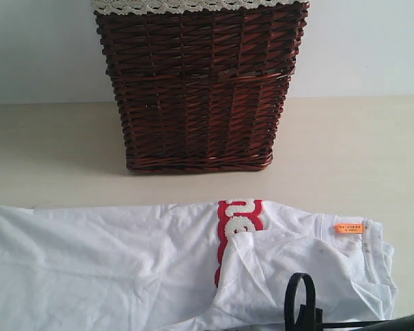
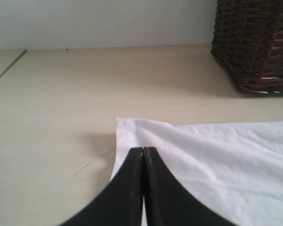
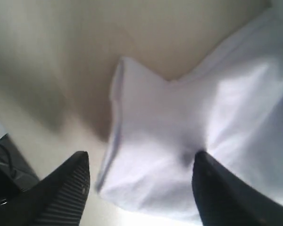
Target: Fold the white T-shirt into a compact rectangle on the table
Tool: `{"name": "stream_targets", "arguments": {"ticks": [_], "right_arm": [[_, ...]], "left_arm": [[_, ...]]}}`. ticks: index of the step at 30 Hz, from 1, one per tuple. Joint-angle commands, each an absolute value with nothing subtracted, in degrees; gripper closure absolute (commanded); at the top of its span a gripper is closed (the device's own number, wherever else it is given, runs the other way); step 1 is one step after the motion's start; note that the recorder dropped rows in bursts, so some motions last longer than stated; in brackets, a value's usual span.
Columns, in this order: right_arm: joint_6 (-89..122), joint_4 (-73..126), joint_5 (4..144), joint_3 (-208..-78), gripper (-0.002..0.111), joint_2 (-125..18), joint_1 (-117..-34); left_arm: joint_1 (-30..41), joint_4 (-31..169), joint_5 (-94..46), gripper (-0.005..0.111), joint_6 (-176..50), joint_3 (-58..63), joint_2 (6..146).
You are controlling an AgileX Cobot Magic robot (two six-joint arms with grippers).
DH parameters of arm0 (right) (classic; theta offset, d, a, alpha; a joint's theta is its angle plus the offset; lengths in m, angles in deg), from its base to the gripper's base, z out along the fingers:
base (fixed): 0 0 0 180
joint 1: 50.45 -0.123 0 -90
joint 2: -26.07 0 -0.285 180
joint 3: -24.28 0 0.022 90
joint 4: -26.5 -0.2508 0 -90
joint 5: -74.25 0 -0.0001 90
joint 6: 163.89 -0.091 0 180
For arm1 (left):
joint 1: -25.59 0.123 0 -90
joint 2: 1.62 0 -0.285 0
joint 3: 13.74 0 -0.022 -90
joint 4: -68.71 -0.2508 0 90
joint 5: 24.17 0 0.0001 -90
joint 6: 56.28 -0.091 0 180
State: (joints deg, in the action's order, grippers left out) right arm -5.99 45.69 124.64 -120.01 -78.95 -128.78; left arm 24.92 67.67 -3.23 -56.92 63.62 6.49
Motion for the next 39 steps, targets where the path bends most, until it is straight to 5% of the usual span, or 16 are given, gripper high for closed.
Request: {"name": "stream_targets", "arguments": {"ticks": [1,9,15,28,39], "right_arm": [[-14.21,52.75,128.83,-121.26,0.051,-78.81,-129.11],[-19.01,56.01,131.95,-122.36,0.061,-79.07,-129.11],[-16.01,53.92,133.31,-122.36,0.108,-79.34,-129.11],[-5.62,44.36,144.21,-128.79,0.108,-71.73,-129.11],[3.00,68.40,144.21,-135.89,0.108,-67.25,-129.11]], "left_arm": [[25.15,67.46,-3.69,0.107,-57.00,63.47,6.17],[25.15,67.46,-3.69,0.107,-57.00,63.47,6.17],[25.15,67.46,-3.69,0.107,-57.00,63.47,6.17],[25.15,67.46,-3.69,0.107,-57.00,63.47,6.17],[25.15,67.46,-3.69,0.107,-57.00,63.47,6.17]]}}
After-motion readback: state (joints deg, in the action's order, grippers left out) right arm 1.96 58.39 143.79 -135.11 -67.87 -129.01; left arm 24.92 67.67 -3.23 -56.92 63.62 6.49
